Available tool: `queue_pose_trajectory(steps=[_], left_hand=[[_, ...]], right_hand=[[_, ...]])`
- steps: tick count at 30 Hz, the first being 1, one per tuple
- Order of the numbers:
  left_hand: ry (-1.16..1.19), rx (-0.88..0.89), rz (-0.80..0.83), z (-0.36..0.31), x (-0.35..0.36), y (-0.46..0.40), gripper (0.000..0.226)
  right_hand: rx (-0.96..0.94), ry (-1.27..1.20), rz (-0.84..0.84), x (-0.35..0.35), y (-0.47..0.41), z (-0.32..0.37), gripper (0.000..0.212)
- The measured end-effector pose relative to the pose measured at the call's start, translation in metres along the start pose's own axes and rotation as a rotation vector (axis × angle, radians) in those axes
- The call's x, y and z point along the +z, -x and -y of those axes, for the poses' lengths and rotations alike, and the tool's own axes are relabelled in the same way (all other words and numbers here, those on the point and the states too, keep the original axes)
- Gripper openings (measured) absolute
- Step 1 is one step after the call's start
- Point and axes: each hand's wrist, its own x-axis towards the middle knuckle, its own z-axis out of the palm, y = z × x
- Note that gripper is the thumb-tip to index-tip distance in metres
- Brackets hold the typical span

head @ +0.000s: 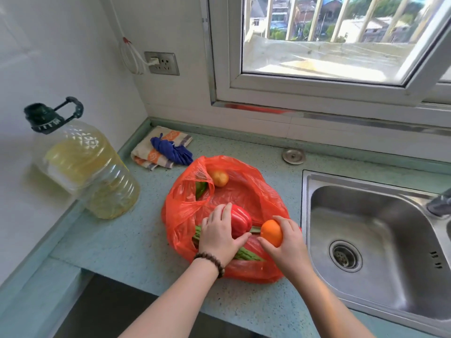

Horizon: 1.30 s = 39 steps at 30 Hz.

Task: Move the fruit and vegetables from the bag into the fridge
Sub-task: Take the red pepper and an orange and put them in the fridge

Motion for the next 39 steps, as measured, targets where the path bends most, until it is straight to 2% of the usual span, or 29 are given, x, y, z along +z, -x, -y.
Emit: queue_pose_trajectory(steps=[8, 13, 20, 30, 39], left_hand=[[0.087, 0.231, 0.013, 0.004, -0.020, 0.021, 0.087], [0.165, 0.413, 0.071, -0.001, -0.026, 0.058, 0.088], [0.232, 0.708, 0.235, -0.049, -0.012, 0.128, 0.084], [0.329, 1.188, 0.586, -0.151, 0.010, 0.305, 0.085], [0.395, 1.589, 0.792, -0.217, -0.004, 0.515, 0.084]], right_hand=[[0.132, 0.062, -0.225, -0.005, 0.074, 0.013, 0.061], [0.306, 0.058, -0.399, -0.001, 0.148, 0.020, 0.063], [0.559, 0.072, -0.629, -0.006, 0.268, 0.017, 0.061], [0.911, 0.129, -1.063, -0.032, 0.466, 0.009, 0.063], [1.243, 0.206, -1.469, -0.029, 0.682, 0.030, 0.061]])
